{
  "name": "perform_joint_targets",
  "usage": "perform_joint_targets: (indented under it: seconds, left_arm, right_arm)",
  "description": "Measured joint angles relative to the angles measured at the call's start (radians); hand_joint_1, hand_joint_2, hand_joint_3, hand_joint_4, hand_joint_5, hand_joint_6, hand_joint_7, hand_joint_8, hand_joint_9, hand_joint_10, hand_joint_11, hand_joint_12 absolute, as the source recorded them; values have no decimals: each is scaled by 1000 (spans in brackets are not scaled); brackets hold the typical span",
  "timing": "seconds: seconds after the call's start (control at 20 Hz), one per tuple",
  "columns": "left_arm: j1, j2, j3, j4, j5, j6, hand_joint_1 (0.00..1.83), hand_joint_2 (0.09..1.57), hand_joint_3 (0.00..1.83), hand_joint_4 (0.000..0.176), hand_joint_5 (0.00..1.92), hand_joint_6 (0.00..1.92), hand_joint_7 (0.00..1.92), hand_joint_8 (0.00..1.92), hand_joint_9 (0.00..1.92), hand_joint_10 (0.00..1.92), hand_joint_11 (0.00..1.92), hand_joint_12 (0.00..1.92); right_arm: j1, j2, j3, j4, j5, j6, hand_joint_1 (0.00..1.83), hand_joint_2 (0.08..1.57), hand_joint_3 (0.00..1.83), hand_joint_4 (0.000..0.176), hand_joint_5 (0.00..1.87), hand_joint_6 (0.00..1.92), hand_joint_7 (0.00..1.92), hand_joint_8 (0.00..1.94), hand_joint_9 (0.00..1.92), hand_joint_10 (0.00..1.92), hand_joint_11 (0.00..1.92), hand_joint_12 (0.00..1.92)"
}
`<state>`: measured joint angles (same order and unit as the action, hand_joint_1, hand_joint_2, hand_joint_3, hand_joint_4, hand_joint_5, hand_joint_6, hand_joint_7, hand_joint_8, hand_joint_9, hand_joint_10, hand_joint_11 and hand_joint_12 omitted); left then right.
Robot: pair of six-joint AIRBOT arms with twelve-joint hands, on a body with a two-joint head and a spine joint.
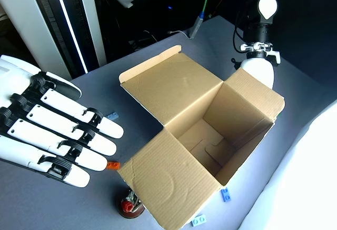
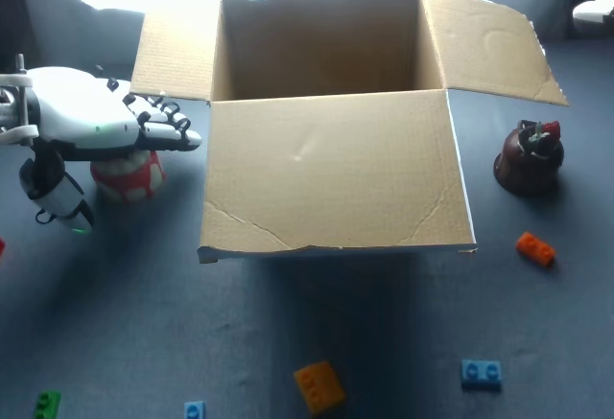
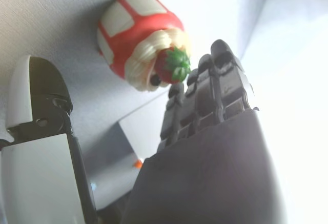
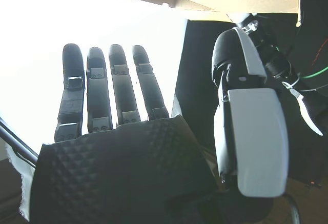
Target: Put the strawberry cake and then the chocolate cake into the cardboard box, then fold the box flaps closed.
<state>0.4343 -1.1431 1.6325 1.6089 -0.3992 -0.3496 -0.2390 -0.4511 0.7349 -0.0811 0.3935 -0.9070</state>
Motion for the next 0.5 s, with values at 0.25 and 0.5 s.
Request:
perform_joint_targets:
  seconds: [0.25, 0.5]
  left_arm:
    - [8, -3, 0, 5, 1, 0, 1163, 884, 0, 37, 68, 2, 48, 0, 97, 6, 0, 487]
    - [8, -14, 2, 8, -3, -4, 1000, 999, 30, 46, 44, 0, 80, 3, 137, 9, 0, 659]
  right_arm:
    - [0, 0, 0, 0, 8, -5, 272, 1154, 1, 0, 182, 5, 195, 2, 183, 6, 0, 766]
    - [0, 0, 0, 1, 10, -7, 261, 1154, 1, 0, 180, 3, 197, 2, 182, 5, 0, 743]
